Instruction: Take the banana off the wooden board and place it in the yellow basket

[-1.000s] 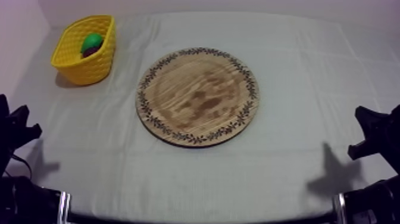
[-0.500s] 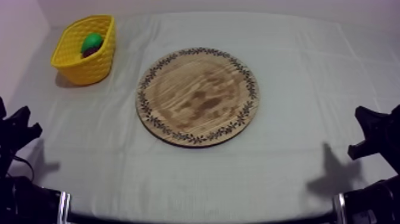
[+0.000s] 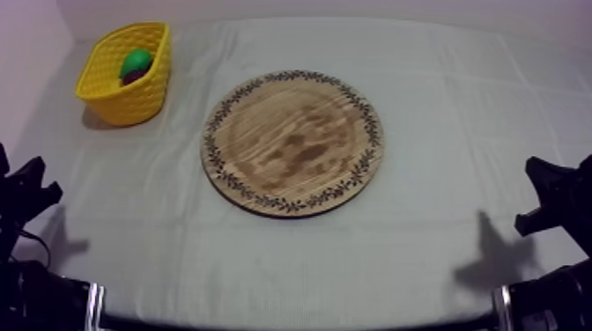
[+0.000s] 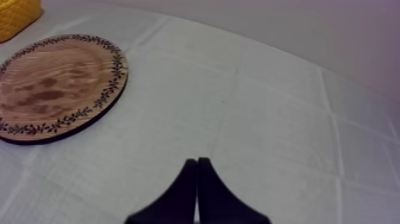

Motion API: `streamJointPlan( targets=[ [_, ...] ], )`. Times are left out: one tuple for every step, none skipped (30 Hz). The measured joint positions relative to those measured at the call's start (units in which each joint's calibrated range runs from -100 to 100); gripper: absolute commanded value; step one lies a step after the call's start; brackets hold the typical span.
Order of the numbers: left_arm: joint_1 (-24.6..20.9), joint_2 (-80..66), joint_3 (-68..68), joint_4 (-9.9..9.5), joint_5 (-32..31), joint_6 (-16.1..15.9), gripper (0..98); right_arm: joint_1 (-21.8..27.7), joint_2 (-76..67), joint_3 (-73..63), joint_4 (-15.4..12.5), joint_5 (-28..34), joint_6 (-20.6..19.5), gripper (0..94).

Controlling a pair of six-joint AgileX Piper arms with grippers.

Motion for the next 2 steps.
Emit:
streamJointPlan(
  targets=[
    [0.05, 0.00, 0.00, 0.00, 0.00, 0.00, 0.0, 0.00, 0.00, 0.00, 0.00, 0.00, 0.00, 0.3],
    [0.17, 0.00, 0.00, 0.00, 0.00, -0.03, 0.0, 0.00, 0.00, 0.00, 0.00, 0.00, 0.00, 0.3]
  ],
)
